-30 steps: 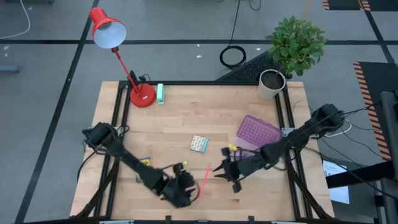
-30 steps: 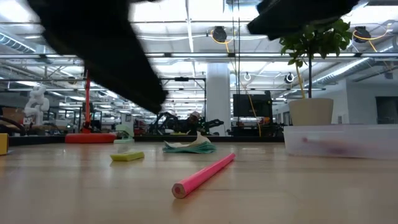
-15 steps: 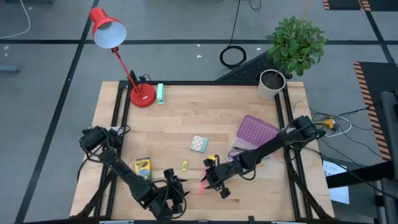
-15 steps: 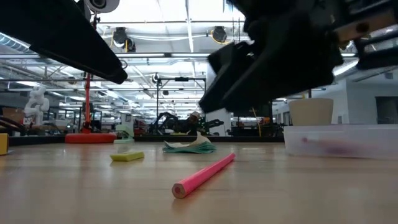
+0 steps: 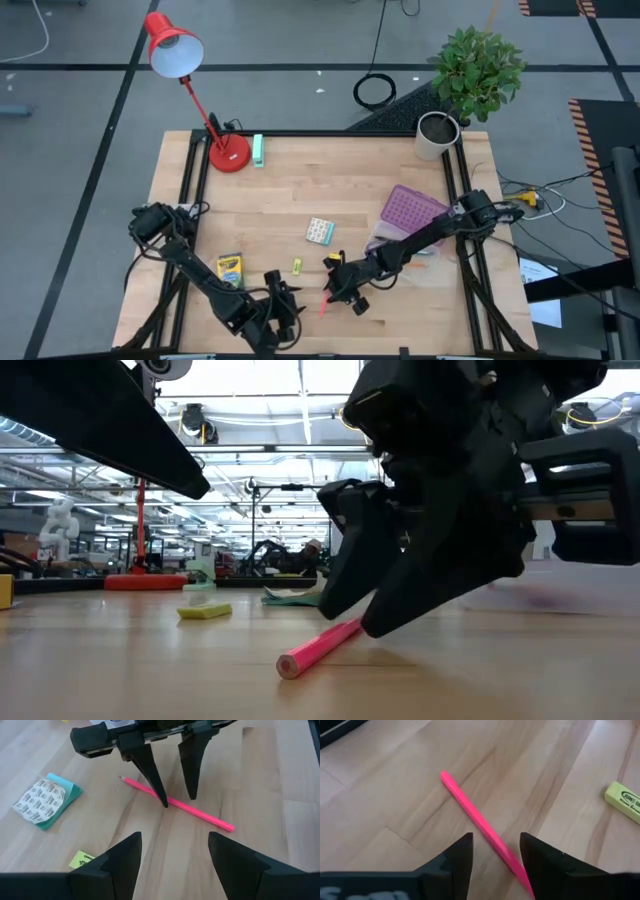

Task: Pack school essentials
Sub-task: Put the colored pencil into the supply box

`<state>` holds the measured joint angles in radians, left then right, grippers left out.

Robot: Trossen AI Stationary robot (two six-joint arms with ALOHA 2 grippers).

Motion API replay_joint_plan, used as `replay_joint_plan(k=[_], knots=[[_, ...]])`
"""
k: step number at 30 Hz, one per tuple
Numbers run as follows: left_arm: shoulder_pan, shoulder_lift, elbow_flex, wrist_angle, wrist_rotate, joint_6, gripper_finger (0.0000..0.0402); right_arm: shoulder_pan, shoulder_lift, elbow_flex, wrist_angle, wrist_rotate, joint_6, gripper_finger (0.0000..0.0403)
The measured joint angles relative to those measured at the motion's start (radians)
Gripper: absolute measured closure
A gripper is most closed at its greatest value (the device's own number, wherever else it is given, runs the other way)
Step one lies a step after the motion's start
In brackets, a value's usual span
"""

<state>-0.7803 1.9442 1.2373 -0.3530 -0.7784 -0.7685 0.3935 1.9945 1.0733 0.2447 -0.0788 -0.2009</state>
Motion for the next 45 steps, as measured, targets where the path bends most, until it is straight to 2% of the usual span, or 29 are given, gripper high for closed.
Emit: replay_joint_plan(k=[4, 12, 23, 28, 39, 43, 45], knots=[[0.0, 0.0, 0.0, -0.016, 0.008, -0.001, 0.0167, 0.0, 0.0, 0.0, -0.003, -0.001, -0.006, 0.0265], [-0.01, -0.054, 0.0, -0.143, 0.139, -0.097, 0.0167, 0.0, -0.002, 0.0, -0.042, -0.005, -0.003, 0.0325], [-0.087, -0.109, 0.0, -0.395, 0.145, -0.272, 0.0167, 0.008, -0.003, 0.0, -0.058, -0.031, 0.069, 0.039], [-0.092, -0.11, 0.0, -0.477, 0.144, -0.362, 0.0167, 0.008, -0.003, 0.0, -0.058, -0.031, 0.089, 0.0392], [-0.083, -0.11, 0.0, -0.456, 0.097, -0.359, 0.0167, 0.011, -0.002, -0.001, -0.065, -0.055, 0.113, 0.0387], [-0.084, -0.11, 0.0, -0.453, 0.087, -0.359, 0.0167, 0.029, -0.002, -0.001, -0.079, 0.024, 0.12, 0.0364], [-0.084, -0.11, 0.0, -0.452, 0.084, -0.359, 0.0167, 0.03, -0.002, -0.001, -0.081, 0.027, 0.122, 0.0343]])
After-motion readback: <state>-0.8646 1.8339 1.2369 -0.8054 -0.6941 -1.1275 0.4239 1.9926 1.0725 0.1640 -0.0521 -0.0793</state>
